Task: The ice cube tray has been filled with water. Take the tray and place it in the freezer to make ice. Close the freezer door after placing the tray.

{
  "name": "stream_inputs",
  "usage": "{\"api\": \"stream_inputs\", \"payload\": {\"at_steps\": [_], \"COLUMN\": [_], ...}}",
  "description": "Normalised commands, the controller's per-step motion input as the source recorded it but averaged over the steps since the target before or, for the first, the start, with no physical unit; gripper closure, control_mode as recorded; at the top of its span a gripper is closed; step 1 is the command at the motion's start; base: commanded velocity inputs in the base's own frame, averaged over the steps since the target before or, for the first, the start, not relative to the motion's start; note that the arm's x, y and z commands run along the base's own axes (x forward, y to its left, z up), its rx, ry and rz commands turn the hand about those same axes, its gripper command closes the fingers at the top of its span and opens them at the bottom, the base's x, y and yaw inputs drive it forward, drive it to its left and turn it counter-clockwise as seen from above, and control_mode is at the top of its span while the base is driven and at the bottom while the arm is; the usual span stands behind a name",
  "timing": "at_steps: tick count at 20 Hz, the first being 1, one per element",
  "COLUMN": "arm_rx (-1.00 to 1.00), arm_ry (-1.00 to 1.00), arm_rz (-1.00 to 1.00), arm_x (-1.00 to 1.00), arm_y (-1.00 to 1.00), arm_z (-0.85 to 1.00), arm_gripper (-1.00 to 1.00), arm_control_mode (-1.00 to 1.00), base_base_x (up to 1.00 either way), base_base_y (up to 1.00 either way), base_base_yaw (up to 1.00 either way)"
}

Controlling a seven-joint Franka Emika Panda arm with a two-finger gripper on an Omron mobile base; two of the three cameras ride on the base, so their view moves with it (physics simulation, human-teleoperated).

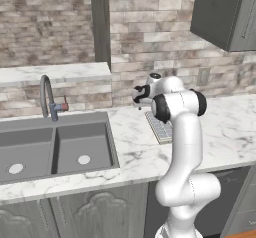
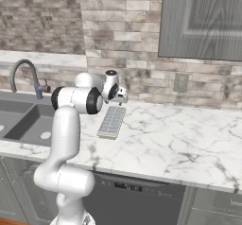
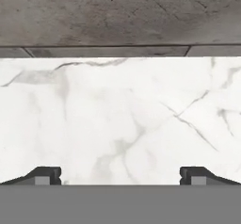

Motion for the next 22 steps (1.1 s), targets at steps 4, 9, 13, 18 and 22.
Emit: {"api": "stream_inputs", "payload": {"at_steps": [4,9,13,18,22], "arm_rx": [0.00,0.00,0.00,0.00,0.00], "arm_ry": [0.02,0.01,0.01,0.03,0.03], "arm_rz": [0.00,0.00,0.00,0.00,0.01], "arm_x": [0.27,0.24,0.10,0.00,-0.15], "arm_y": [0.00,0.00,0.00,0.00,0.00], "arm_z": [-0.22,-0.23,-0.24,-0.29,-0.28], "arm_gripper": [-1.00,-1.00,-1.00,-1.00,-1.00], "arm_control_mode": [-1.00,-1.00,-1.00,-1.00,-1.00], "base_base_x": [0.00,0.00,0.00,0.00,0.00], "base_base_y": [0.00,0.00,0.00,0.00,0.00], "base_base_yaw": [0.00,0.00,0.00,0.00,0.00]}}
